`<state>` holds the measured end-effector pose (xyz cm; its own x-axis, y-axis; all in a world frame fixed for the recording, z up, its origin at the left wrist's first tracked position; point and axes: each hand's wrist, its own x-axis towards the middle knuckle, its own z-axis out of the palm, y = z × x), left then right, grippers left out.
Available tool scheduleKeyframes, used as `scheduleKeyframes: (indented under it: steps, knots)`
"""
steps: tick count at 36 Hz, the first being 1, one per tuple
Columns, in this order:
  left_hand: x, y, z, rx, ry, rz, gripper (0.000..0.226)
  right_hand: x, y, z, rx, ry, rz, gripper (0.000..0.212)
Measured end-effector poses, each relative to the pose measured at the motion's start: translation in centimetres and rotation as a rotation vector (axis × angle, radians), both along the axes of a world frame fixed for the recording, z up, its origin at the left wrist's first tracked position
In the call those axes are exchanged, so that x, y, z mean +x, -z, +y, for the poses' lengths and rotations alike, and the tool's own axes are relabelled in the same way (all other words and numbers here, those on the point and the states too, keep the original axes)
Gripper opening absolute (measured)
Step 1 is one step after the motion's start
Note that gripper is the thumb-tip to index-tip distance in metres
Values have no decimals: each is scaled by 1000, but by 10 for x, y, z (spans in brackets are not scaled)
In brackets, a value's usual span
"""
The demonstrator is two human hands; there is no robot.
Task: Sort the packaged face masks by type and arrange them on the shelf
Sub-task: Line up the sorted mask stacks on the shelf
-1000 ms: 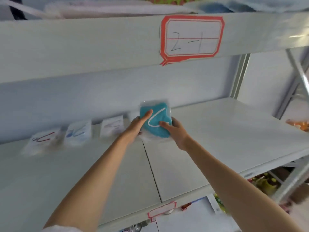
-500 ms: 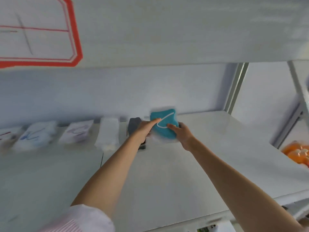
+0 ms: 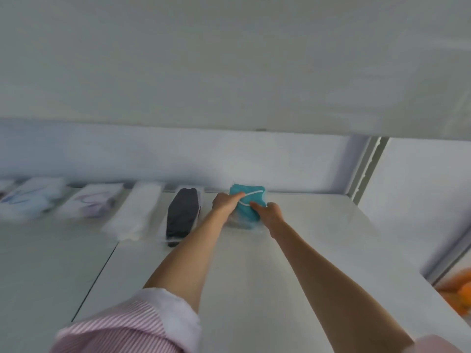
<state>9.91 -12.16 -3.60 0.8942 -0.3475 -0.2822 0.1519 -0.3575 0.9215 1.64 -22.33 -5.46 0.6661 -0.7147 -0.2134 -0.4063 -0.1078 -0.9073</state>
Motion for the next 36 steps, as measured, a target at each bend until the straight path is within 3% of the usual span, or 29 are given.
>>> scheduleKeyframes:
  steps: [13, 18, 22, 24, 30, 36]
  knots:
    - [5, 3, -32, 189, -17, -168, 58, 9, -2, -19, -142, -22, 11, 60]
    - [8, 0, -31, 171, -8, -152, 72, 7, -9, -25, -111, -35, 7, 68]
    - [12, -5, -25, 129, -22, -148, 76, 5, -14, -29, -112, -62, -4, 55]
    - [11, -10, -21, 108, -21, -151, 74, 4, -19, -30, -138, -63, 3, 67]
    - [8, -33, 11, 170, 11, -278, 64, -5, -41, -30, -425, -45, 54, 62]
    - [13, -55, 66, 389, 158, -606, 41, -2, -79, -2, -898, -194, 161, 50]
